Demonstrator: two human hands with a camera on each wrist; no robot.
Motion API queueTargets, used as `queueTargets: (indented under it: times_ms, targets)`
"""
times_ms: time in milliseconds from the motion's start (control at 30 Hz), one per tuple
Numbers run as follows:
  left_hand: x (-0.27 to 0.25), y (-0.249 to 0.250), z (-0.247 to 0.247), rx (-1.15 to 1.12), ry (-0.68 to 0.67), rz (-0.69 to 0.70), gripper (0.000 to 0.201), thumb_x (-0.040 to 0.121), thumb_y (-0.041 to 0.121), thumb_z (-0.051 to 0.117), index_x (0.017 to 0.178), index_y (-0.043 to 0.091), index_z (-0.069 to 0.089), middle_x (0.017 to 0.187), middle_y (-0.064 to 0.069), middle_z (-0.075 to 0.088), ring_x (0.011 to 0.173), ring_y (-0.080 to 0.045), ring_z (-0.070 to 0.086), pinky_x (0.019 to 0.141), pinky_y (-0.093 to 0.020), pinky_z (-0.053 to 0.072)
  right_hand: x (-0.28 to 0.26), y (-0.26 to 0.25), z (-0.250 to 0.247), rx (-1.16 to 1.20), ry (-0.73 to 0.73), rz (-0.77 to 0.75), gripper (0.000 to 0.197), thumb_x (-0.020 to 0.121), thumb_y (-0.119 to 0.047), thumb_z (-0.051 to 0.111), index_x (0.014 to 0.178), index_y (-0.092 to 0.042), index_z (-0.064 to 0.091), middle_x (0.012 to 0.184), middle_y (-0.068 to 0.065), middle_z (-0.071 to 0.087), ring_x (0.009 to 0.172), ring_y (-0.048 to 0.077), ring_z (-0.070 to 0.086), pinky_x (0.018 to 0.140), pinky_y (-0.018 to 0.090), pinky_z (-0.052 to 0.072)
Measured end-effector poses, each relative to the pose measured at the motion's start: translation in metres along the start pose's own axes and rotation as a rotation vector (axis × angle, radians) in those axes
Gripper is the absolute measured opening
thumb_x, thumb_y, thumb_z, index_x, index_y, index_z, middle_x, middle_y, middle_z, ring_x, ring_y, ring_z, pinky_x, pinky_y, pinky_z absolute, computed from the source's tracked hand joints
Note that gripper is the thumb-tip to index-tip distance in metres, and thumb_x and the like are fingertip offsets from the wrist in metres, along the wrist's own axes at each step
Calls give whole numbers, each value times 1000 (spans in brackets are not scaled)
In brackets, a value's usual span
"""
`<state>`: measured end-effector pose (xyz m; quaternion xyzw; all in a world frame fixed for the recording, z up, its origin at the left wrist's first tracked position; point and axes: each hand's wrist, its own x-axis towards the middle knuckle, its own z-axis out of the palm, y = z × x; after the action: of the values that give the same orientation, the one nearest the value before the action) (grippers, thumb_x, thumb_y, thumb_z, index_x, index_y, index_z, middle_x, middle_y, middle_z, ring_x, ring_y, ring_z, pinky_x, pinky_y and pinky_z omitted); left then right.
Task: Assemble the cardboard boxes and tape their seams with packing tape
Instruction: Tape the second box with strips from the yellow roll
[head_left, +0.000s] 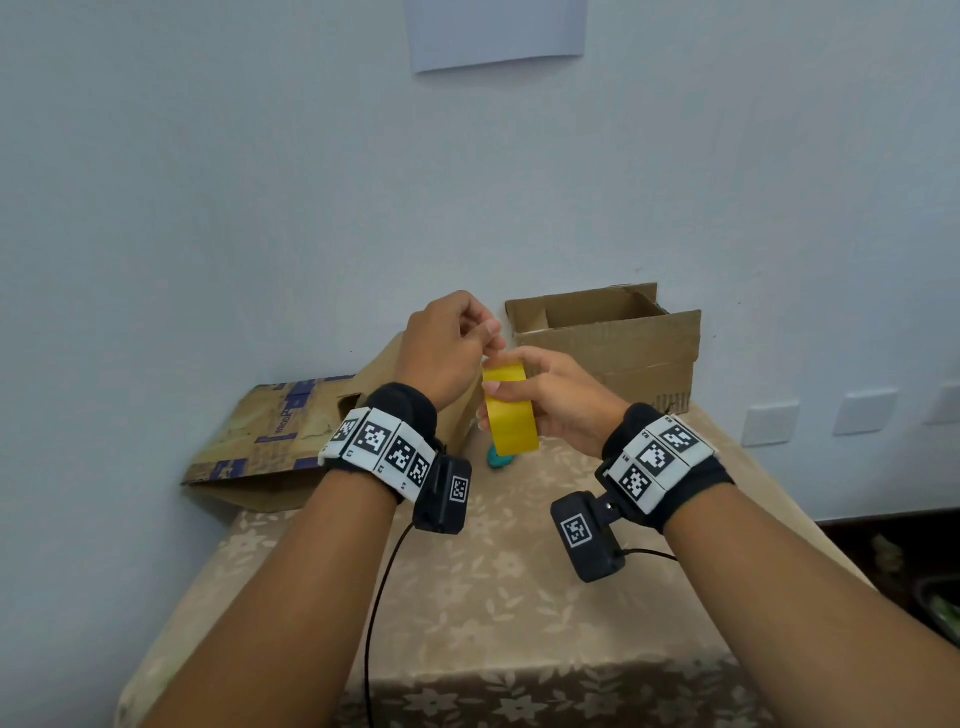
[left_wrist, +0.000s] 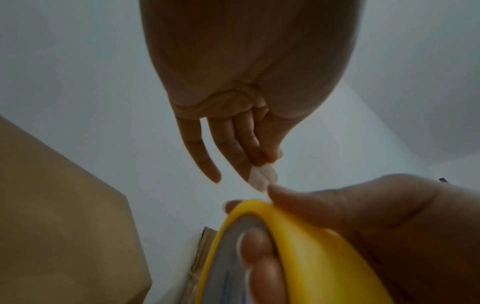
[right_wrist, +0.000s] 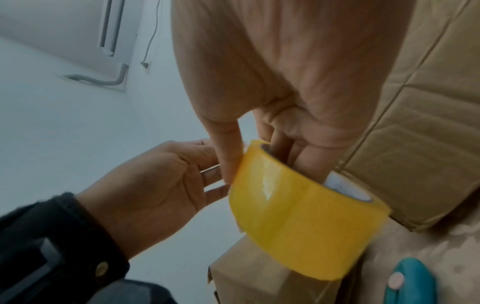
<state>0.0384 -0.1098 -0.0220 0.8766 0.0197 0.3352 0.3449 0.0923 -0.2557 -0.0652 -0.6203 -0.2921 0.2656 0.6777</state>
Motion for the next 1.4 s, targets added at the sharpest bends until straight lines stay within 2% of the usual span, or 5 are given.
queueTargets:
  times_ms: [267,567,833,1067,1400]
  targets:
    - [1,10,0,-161,47,14,10,99,6,62,89,7,66,79,-3,76,72,-15,75,78,-29,60,3,3,-6,-17,17,38,37,102,-21,64,130,1,53,85,26,72,72,35,71,69,44,61]
    - [2,-5,5,-140,-9,-111,11,101,12,62,91,10,65,85,-5,77,76,-20,75,83,-45,61,-3,6,-8,-44,-109,126,41,96,-4,69,135,-9,55,114,25,74,97,35,76,78,42,64]
    - [-3,-2,6,-107,-114,-71,14,101,20,64,89,13,61,97,4,66,74,-17,76,81,-49,62,6,3,-19,-644,103,89,54,80,-57,81,122,-24,67,116,-2,63,102,18,65,63,33,59]
    - [-3,-3,8,-169,-139,-93,16,102,11,60,86,13,58,79,-4,71,74,-25,70,79,-51,61,5,22,-25,-136,-47,55,51,87,-5,80,134,-20,63,117,24,72,97,26,70,81,39,57]
    - [-3,-8,6,-138,-114,-34,11,101,9,61,91,3,61,82,-12,72,76,-30,72,77,-53,60,3,29,-17,66,-132,130,45,96,5,63,136,-15,58,111,25,74,99,37,75,86,44,62]
